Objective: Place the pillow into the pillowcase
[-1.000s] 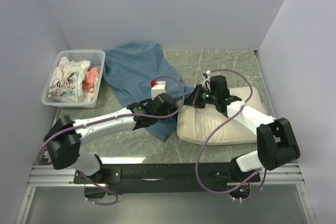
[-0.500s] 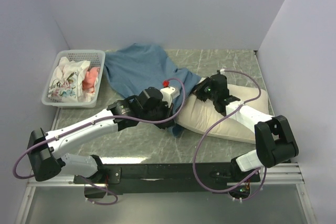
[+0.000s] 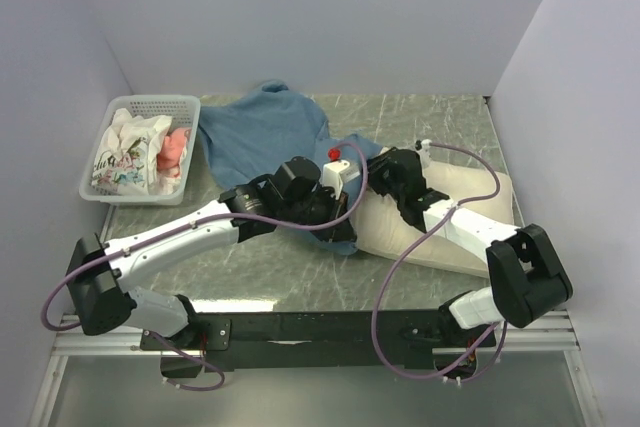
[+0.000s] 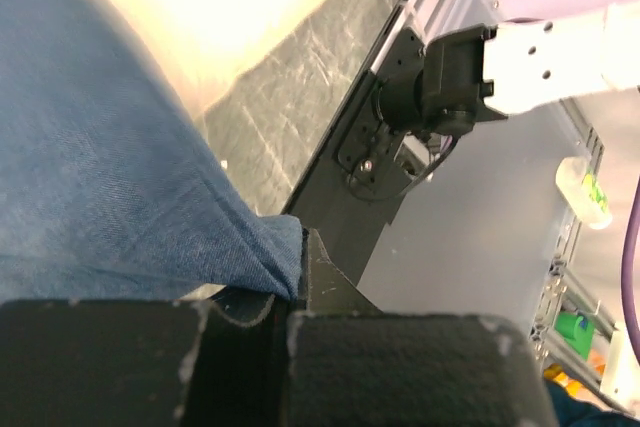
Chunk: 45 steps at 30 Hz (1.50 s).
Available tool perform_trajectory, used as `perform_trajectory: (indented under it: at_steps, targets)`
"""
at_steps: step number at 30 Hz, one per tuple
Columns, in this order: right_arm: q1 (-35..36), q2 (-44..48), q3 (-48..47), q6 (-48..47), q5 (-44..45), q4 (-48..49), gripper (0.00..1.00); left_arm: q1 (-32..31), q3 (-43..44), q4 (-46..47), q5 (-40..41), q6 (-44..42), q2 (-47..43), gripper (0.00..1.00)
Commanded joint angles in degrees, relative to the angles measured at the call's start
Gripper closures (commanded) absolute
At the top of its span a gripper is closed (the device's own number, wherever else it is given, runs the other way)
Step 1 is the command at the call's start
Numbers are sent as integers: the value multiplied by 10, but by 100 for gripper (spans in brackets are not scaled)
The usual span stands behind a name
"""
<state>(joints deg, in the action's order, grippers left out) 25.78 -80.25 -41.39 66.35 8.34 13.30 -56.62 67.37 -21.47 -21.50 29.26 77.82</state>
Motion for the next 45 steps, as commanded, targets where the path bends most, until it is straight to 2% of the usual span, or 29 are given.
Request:
perform_trajectory:
  at_steps: [1,3,4,7,10,14,18,22,25,28,32,34,36,38,39,41,42,45]
  targets:
    - [-6,16,-19,-14,-17,31,36,11,-23,78,-34,33,11,99]
    - [-15,20,-29,-29,-49,9,28,11,-37,94,-36,37,15,99]
    - [-16,21,-34,-53,-68,-19,20,12,-47,105,-36,41,17,99]
    - [-17,30,-45,-99,-82,-84,15,17,-59,120,-38,44,24,99]
    - [-33,69,-11,-129,-75,-119,11,24,-68,132,-43,50,33,99]
    - [-55,168,32,-174,-59,-164,5,27,-80,154,-48,62,42,99]
    - [-53,226,32,-241,-74,-230,5,27,-88,168,-54,68,64,99]
    - [-49,231,27,-304,-55,-309,7,30,-94,166,-31,72,73,99]
    - [-42,235,44,-313,-29,-327,9,45,-105,170,12,91,52,99]
    - [-25,248,74,-315,-35,-315,12,61,-111,180,13,105,37,99]
    - [22,174,67,-329,-44,-306,12,61,-84,166,-5,92,48,99]
    - [43,138,39,-333,-43,-297,8,61,-67,161,-20,82,61,99]
    - [46,86,18,-336,-81,-277,8,61,-56,150,-31,71,74,99]
    - [45,38,-4,-337,-116,-255,18,62,-39,130,-37,56,81,99]
    - [45,24,-12,-331,-145,-246,43,62,-35,126,-40,53,83,99]
    - [41,-9,-29,-323,-179,-226,72,62,-22,119,-50,43,86,99]
    - [38,-17,-50,-309,-207,-222,97,62,-16,109,-52,40,87,99]
    - [30,-18,-80,-253,-233,-195,100,62,-1,89,-56,27,85,99]
